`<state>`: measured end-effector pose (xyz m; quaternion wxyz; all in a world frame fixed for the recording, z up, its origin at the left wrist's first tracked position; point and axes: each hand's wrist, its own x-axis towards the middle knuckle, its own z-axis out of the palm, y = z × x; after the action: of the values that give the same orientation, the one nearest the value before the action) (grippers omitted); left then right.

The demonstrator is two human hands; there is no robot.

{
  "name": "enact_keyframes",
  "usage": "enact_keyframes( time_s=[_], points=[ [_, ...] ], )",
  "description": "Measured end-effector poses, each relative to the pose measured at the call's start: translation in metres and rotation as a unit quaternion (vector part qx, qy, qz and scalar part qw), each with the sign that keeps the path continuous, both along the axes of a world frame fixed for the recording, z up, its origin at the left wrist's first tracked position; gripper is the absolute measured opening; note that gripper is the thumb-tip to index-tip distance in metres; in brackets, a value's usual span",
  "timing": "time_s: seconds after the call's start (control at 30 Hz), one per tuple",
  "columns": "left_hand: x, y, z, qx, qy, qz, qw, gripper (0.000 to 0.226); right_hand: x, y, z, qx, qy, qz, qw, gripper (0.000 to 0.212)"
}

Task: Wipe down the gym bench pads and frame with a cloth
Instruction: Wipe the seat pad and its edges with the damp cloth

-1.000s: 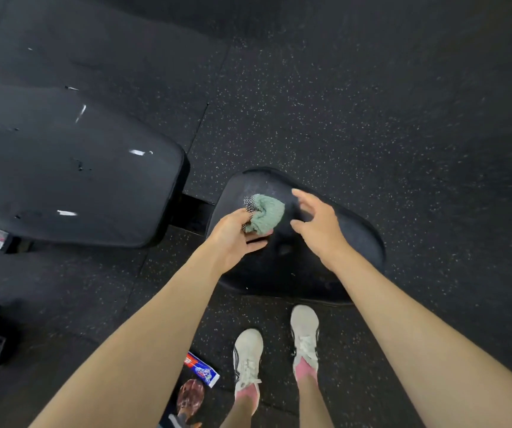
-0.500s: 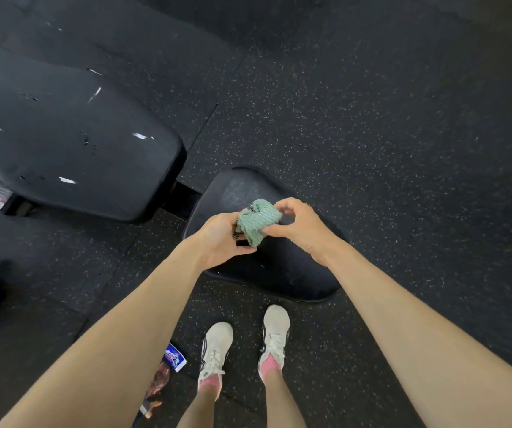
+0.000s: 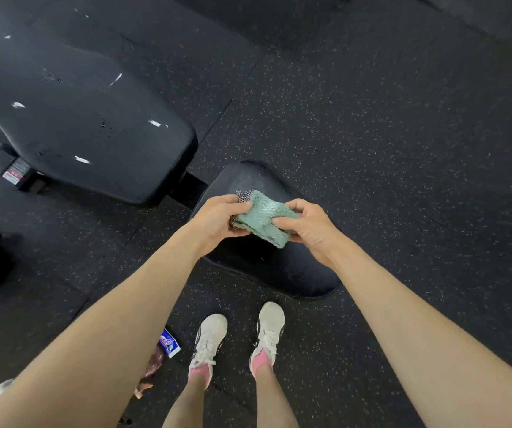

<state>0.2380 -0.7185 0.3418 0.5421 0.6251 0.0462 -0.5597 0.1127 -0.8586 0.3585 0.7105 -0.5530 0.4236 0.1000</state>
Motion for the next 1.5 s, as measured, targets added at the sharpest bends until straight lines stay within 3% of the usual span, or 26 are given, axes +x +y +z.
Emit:
enact_keyframes(
  time_s=[0.13, 0.2, 0.33, 0.5, 0.67, 0.77, 0.87, 0.97, 1.03, 1.1, 1.17, 1.3, 1.5],
  points=[
    [0.005, 0.000, 0.003, 0.028, 0.000, 0.016, 0.999, 0.032, 0.001, -0.001, -0.001, 0.023, 0.003, 0.010, 1.000, 0.030],
    [0.005, 0.001, 0.006, 0.032, 0.011, -0.041, 0.999, 0.040, 0.000, -0.001, -0.004, 0.028, 0.012, 0.032, 0.999, 0.037],
    [0.002, 0.003, 0.008, 0.035, -0.028, -0.105, 0.993, 0.023, -0.004, 0.001, -0.006, 0.018, 0.016, 0.013, 1.000, 0.039],
    [-0.001, 0.007, 0.003, 0.029, -0.033, -0.083, 0.996, 0.022, -0.004, 0.008, -0.014, -0.060, 0.055, -0.010, 0.997, 0.034],
    [-0.007, 0.011, -0.001, 0.048, -0.058, -0.085, 0.994, 0.025, -0.002, 0.005, -0.007, 0.012, 0.067, 0.023, 0.997, 0.026],
    [-0.008, 0.012, 0.000, 0.019, -0.054, -0.111, 0.992, 0.028, -0.006, 0.006, -0.006, -0.007, 0.074, 0.005, 0.997, 0.012],
    [-0.012, 0.012, -0.004, 0.058, -0.145, -0.119, 0.980, 0.029, -0.007, 0.013, -0.012, -0.067, 0.116, -0.011, 0.991, 0.010],
    [-0.023, 0.006, -0.008, 0.107, -0.357, -0.162, 0.914, 0.022, -0.003, 0.023, -0.016, -0.090, 0.153, -0.005, 0.984, 0.012],
    [-0.036, 0.003, -0.005, 0.124, -0.508, -0.211, 0.826, 0.017, 0.002, 0.026, -0.016, -0.086, 0.177, -0.022, 0.980, 0.011],
    [-0.046, 0.004, -0.005, 0.085, -0.649, -0.262, 0.709, 0.020, 0.006, 0.026, -0.014, -0.027, 0.191, -0.069, 0.979, 0.009],
    [-0.050, 0.008, -0.009, 0.054, -0.702, -0.285, 0.651, 0.027, 0.009, 0.025, -0.011, 0.062, 0.179, -0.123, 0.974, 0.011],
    [-0.054, 0.015, -0.014, 0.029, -0.690, -0.327, 0.645, 0.032, 0.008, 0.021, -0.011, 0.125, 0.133, -0.186, 0.965, 0.022],
    [-0.054, 0.026, -0.015, 0.007, -0.683, -0.371, 0.629, 0.053, 0.001, 0.016, -0.014, 0.101, 0.108, -0.118, 0.982, 0.024]
  ],
)
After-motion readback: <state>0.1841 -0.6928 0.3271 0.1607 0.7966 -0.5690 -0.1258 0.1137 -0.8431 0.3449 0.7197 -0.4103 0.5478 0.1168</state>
